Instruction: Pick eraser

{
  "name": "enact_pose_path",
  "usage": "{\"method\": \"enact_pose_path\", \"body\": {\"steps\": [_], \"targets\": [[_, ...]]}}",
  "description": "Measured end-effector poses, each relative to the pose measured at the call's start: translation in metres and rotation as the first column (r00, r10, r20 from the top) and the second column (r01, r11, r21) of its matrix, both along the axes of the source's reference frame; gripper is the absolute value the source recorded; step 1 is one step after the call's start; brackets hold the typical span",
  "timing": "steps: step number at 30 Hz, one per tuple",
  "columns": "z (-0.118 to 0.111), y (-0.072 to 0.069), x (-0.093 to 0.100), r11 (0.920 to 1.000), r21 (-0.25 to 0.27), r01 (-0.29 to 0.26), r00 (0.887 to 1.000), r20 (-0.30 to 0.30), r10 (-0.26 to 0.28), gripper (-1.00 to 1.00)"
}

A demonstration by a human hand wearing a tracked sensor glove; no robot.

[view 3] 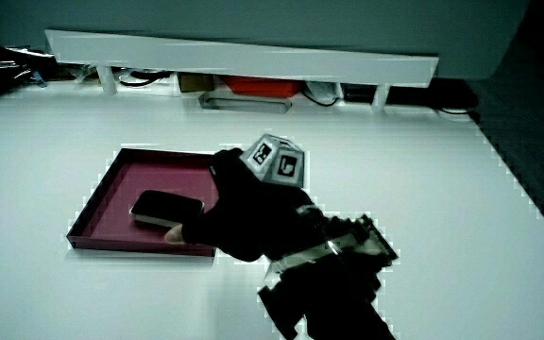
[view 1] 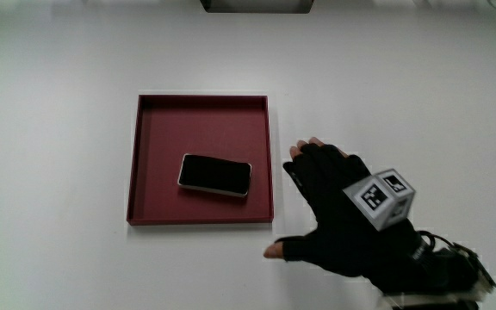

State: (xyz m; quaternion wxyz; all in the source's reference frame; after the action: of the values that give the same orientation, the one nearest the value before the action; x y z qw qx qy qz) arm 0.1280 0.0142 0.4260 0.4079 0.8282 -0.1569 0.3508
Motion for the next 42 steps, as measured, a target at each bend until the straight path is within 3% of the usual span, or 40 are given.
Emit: {"method": "enact_pose_path", "body": {"steps": [2,3,7,8,10,12,21,25,26,28,31,42], "targets": [[0.006,-0.005,-0.007,0.9998,-0.021,0.002,1.0,-0.027,-0.003,0.0],[0.008,-0.009,-0.011,0.9995,0.015,0.029,0.999,-0.028,-0.028,0.0],[0.027,-0.017,-0.026,0.996,0.073,0.052,0.999,0.003,-0.052,0.0],[0.03,-0.019,-0.03,0.9974,0.047,0.054,0.998,-0.031,-0.053,0.0],[0.031,-0.023,-0.038,0.9932,0.074,0.09,0.994,-0.069,-0.085,0.0],[0.04,-0.026,-0.042,0.9827,0.162,0.089,0.988,-0.139,-0.066,0.0],[0.069,-0.031,-0.06,0.9849,0.153,0.082,0.992,-0.109,-0.066,0.0],[0.076,-0.031,-0.071,0.9839,0.157,0.085,0.989,-0.136,-0.064,0.0],[0.076,-0.031,-0.073,0.9851,0.147,0.089,0.99,-0.124,-0.071,0.0],[0.092,-0.032,-0.076,0.9877,0.121,0.099,0.984,-0.158,-0.08,0.0],[0.089,-0.035,-0.082,0.9843,0.15,0.093,0.982,-0.176,-0.066,0.0],[0.106,-0.036,-0.087,0.9905,0.096,0.098,0.98,-0.182,-0.08,0.0]]}}
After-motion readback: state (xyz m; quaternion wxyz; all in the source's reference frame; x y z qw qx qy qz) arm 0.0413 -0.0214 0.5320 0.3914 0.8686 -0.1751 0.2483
